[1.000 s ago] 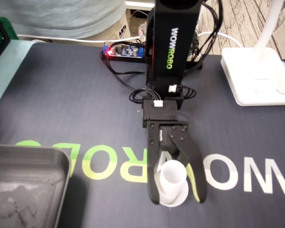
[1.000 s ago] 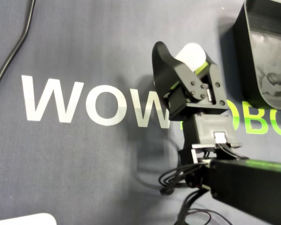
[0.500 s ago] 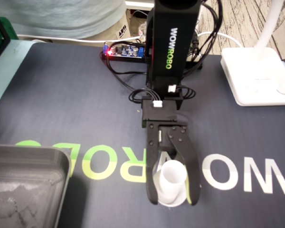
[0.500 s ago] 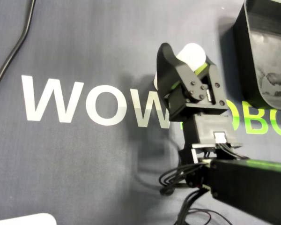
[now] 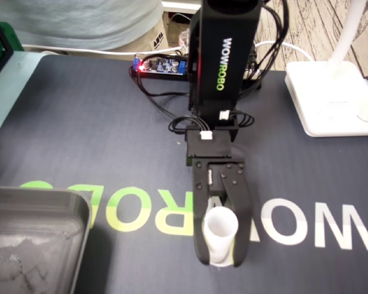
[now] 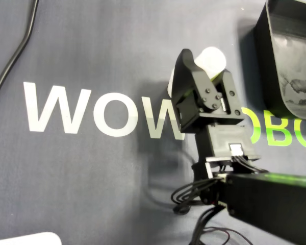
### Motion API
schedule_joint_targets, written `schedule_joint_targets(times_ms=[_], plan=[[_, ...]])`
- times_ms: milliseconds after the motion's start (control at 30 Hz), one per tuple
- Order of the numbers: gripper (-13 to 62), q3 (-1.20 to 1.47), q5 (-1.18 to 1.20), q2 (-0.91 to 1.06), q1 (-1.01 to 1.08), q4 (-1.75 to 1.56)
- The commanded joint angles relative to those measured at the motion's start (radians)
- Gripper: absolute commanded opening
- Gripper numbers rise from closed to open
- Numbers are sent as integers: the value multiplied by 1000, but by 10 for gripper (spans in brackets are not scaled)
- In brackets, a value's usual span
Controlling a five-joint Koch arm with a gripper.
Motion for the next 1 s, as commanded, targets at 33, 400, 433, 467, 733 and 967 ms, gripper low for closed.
schedule_joint_targets(times_ms=[33, 400, 433, 467, 733, 967], plan=[[50, -21, 32, 3, -17, -3], [21, -26, 51, 12, -32, -5], [21, -26, 51, 17, -32, -5], [21, -26, 51, 21, -32, -5], [21, -48, 51, 153, -15, 91], [22, -66, 58, 311, 17, 236]])
